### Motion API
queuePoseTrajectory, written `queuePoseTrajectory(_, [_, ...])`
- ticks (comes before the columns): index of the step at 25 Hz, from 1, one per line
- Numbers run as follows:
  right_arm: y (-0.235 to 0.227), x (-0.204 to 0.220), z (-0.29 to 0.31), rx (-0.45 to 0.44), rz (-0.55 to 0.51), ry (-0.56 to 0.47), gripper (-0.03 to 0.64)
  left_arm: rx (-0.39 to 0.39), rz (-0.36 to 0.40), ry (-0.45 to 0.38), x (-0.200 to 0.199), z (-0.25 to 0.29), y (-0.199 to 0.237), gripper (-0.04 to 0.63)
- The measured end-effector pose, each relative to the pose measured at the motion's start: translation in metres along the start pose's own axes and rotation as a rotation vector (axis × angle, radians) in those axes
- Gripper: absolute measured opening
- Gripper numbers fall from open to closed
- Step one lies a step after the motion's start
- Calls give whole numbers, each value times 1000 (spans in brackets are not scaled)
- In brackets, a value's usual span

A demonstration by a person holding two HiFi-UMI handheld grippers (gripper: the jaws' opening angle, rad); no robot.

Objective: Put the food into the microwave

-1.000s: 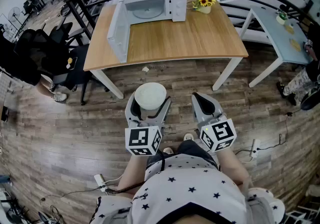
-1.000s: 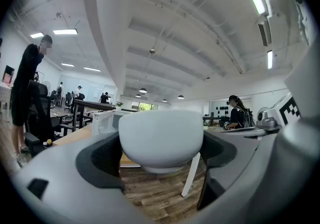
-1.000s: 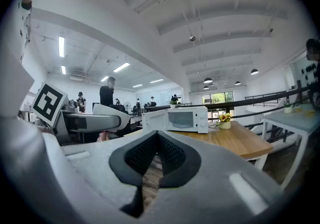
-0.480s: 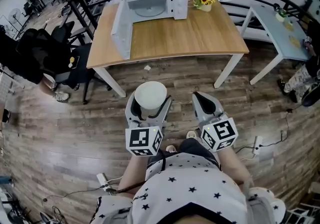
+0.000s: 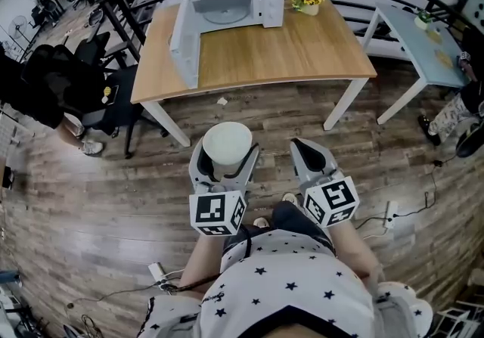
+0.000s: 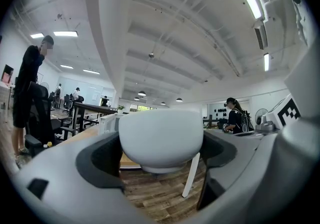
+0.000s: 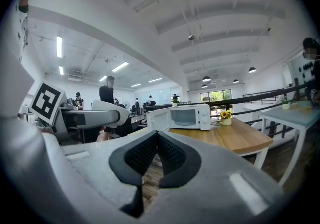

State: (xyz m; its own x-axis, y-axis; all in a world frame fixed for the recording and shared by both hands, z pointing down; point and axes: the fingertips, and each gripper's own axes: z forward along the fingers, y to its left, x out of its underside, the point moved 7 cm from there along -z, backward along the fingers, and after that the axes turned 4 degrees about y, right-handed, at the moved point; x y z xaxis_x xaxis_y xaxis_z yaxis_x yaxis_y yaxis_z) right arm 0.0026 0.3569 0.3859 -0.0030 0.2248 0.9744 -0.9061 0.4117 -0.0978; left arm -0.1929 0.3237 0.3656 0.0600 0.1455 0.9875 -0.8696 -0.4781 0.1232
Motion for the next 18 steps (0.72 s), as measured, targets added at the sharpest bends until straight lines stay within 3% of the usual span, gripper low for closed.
queuePoseTrajectory(18, [-31, -4, 46, -20, 18, -1, 6, -16, -7, 12, 0, 51, 21, 483])
